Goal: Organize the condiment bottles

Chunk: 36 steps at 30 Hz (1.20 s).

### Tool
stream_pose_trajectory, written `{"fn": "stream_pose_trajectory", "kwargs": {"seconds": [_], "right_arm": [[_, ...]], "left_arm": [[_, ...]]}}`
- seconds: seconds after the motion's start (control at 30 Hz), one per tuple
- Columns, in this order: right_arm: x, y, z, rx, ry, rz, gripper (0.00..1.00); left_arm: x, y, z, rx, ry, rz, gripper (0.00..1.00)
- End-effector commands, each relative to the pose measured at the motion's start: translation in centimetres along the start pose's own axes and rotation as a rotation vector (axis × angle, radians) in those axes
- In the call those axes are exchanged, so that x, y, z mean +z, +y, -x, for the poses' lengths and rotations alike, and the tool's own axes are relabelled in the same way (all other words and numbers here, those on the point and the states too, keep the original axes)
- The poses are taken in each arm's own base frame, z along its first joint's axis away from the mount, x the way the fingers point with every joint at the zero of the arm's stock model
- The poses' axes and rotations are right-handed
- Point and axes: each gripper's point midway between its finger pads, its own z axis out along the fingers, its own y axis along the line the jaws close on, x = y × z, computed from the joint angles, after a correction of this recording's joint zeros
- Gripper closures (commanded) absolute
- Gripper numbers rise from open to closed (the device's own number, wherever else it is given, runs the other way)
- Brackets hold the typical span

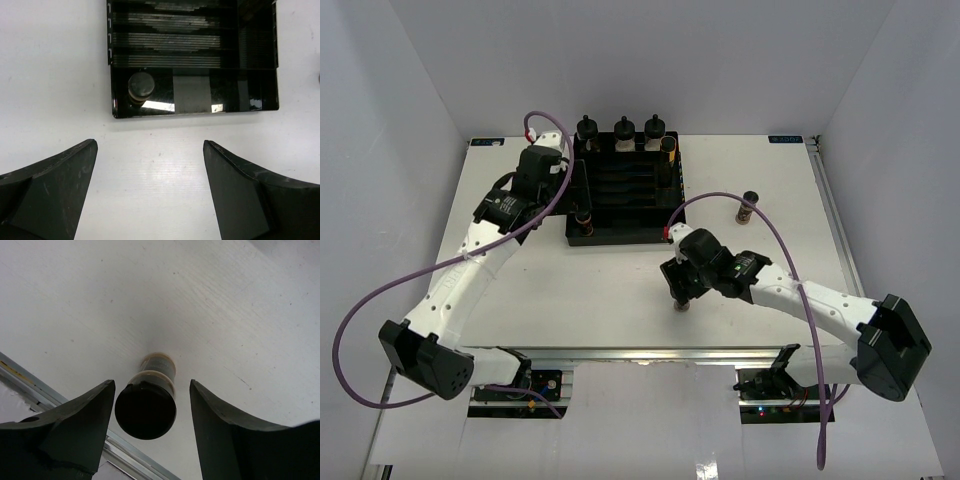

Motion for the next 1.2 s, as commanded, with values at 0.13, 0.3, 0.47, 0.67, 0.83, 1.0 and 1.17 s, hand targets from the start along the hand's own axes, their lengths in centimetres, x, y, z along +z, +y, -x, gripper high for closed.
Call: {"fn": "stream_pose_trajectory", "kwargs": {"seconds": [0.13, 0.3, 0.47, 0.67, 0.83, 1.0, 1.17], "right_arm": [[0.2, -1.1, -1.2, 0.03, 0.051, -0.082, 0.45], [0.1, -0.8, 0.7, 0.012, 0.057, -0.083, 0.85], [-1.0, -0.6, 5.9, -0.024, -0.017, -0.098, 0.92], [-1.9, -0.5, 14.2, -0.069, -0.096, -0.145, 0.92], [-0.4, -0.2, 19.2, -0.092, -0.132, -0.14, 0.92], [4.6, -1.0, 22.2, -0.114, -0.111, -0.168, 0.92], [7.2, -1.9, 24.7, -0.113, -0.145, -0.205, 0.92]], "left_arm": [[-2.6, 0.9, 0.2, -0.043, -0.049, -0.011, 0.02], [-4.2, 1.0, 0.9, -0.058, -0.092, -0.035, 0.02], [-5.8, 0.1, 0.7, -0.036, -0.114, -0.122, 0.02], [-7.0, -0.7, -0.3, -0.025, -0.122, -0.211, 0.02], [-8.0, -1.7, -1.3, -0.043, -0.128, -0.298, 0.02], [-8.7, -1.4, -1.6, -0.041, -0.132, -0.298, 0.02], [-9.6, -0.9, -1.3, -0.036, -0.153, -0.285, 0.02]]}}
